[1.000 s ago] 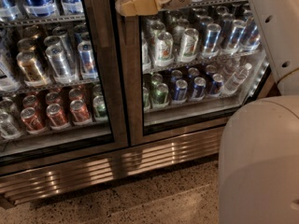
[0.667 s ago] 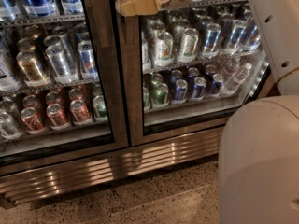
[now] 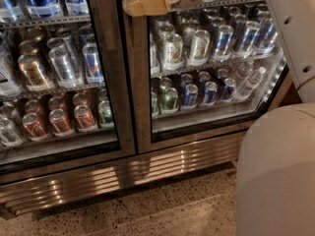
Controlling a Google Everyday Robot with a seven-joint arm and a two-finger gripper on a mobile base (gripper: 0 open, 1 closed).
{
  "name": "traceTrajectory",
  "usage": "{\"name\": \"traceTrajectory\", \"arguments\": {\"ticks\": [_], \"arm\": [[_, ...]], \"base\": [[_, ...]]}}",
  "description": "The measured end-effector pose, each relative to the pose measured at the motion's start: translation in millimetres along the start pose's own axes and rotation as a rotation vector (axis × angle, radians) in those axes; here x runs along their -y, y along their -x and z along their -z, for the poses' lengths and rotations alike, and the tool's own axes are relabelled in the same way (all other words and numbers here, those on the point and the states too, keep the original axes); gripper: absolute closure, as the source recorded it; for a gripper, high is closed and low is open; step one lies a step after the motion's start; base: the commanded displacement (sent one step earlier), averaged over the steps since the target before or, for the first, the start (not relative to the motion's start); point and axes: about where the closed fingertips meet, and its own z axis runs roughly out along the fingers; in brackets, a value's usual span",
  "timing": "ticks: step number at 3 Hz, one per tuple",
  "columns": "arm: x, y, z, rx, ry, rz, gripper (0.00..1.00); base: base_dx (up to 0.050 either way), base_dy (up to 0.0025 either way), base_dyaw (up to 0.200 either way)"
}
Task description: Open right fridge door
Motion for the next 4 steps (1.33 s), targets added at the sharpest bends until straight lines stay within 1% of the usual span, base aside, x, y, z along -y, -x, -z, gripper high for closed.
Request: {"name": "traceTrajectory", "arguments": {"ticks": [1, 2, 4], "arm": [[-0.1, 3.0, 2.2, -0.005, -0.025, 0.022, 1.00], [-1.7, 2.0, 1.9, 0.003, -0.036, 0.016, 1.00], [-1.8, 1.6, 2.5, 0.006, -0.039, 0.014, 1.00]], "base": [[0.000, 0.00000, 0.000], [0.000, 0.00000, 0.000], [0.000, 0.00000, 0.000]]}}
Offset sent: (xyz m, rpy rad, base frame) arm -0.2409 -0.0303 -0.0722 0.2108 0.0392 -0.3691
